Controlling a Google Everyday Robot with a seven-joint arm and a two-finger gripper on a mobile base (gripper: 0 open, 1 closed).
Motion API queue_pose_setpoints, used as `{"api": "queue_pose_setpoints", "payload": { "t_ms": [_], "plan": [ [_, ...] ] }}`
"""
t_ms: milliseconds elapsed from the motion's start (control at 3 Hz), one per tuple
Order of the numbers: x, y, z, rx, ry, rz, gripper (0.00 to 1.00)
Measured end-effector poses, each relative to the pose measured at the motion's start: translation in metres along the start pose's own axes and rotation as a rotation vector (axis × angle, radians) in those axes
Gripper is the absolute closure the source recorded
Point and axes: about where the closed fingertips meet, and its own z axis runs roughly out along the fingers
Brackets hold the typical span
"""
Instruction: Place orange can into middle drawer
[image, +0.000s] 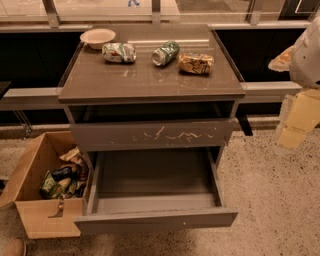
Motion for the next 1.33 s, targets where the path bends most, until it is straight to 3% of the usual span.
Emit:
{"api": "queue_pose_setpoints", "payload": {
  "t_ms": [333, 667, 1333],
  "plan": [
    [0.0, 0.0, 0.0, 0.0, 0.0, 0.0, 0.0],
    [-0.01, -0.028, 0.01, 0.012, -0.04, 0.008, 0.0],
    [-0.054, -0.11, 0.047, 0.033, -0.204, 0.092, 0.0]
  ]
}}
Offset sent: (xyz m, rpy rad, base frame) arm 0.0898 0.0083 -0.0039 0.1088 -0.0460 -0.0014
